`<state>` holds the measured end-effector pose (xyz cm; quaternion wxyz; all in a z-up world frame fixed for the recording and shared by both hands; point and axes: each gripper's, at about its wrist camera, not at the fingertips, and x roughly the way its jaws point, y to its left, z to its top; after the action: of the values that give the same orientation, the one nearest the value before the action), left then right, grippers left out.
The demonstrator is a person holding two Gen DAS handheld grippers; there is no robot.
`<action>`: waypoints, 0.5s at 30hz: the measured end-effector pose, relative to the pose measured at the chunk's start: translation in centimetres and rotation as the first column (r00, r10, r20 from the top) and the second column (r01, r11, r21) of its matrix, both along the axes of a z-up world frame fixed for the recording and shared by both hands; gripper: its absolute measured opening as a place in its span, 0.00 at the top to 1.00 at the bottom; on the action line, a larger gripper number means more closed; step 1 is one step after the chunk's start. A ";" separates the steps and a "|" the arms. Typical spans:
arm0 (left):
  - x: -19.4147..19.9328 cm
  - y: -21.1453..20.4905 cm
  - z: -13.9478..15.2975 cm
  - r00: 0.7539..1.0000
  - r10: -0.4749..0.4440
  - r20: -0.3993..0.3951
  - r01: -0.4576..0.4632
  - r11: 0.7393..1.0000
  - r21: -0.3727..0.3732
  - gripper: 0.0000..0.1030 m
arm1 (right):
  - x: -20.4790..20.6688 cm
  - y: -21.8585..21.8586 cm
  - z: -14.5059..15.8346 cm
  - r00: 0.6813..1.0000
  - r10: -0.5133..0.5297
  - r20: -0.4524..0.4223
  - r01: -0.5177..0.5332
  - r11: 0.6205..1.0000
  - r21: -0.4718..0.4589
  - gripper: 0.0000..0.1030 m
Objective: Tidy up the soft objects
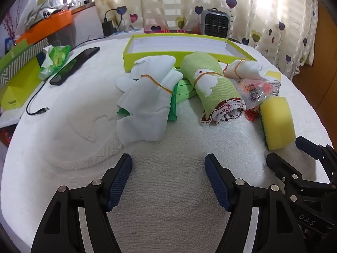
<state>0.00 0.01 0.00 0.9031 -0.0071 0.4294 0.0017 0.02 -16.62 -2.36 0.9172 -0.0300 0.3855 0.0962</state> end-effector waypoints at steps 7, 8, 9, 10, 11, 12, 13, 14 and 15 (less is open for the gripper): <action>0.0 0.0 0.0 1.000 0.000 0.000 0.000 1.000 0.008 0.31 | 0.0 0.0 0.0 1.000 0.000 -0.004 0.000 1.000 0.000 0.20; 0.0 0.0 0.0 1.000 0.000 0.000 0.000 1.000 0.007 0.31 | 0.0 0.0 0.0 1.000 0.000 -0.004 0.000 1.000 0.001 0.20; 0.0 0.0 0.0 1.000 0.001 0.000 -0.001 1.000 0.007 0.31 | 0.0 0.0 0.0 1.000 0.000 -0.004 0.000 1.000 0.001 0.20; 0.0 0.0 0.0 1.000 0.001 0.000 -0.001 1.000 0.006 0.31 | 0.0 0.0 0.0 1.000 0.000 -0.004 0.000 1.000 0.001 0.20; 0.0 0.0 0.0 1.000 0.000 0.000 0.000 1.000 0.006 0.31 | 0.0 0.0 0.0 1.000 0.000 -0.003 0.000 1.000 0.000 0.20; 0.0 0.0 0.0 1.000 0.000 0.000 0.000 1.000 0.007 0.31 | 0.0 0.0 0.0 1.000 0.000 -0.003 0.000 1.000 0.001 0.20; 0.0 0.0 0.0 1.000 0.001 0.000 -0.001 1.000 0.007 0.31 | 0.0 0.0 0.0 1.000 0.000 -0.003 0.000 1.000 0.001 0.20; 0.0 0.0 0.0 1.000 0.001 0.000 -0.001 1.000 0.008 0.31 | 0.0 0.0 0.0 1.000 0.000 -0.003 0.000 1.000 0.001 0.20; 0.0 0.0 0.0 1.000 0.001 -0.001 -0.001 1.000 0.006 0.31 | 0.0 0.0 0.0 1.000 0.000 -0.003 0.000 1.000 0.001 0.20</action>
<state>0.00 0.01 0.01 0.9029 -0.0047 0.4298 0.0032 -0.01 -16.61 -2.35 0.9167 -0.0295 0.3866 0.0963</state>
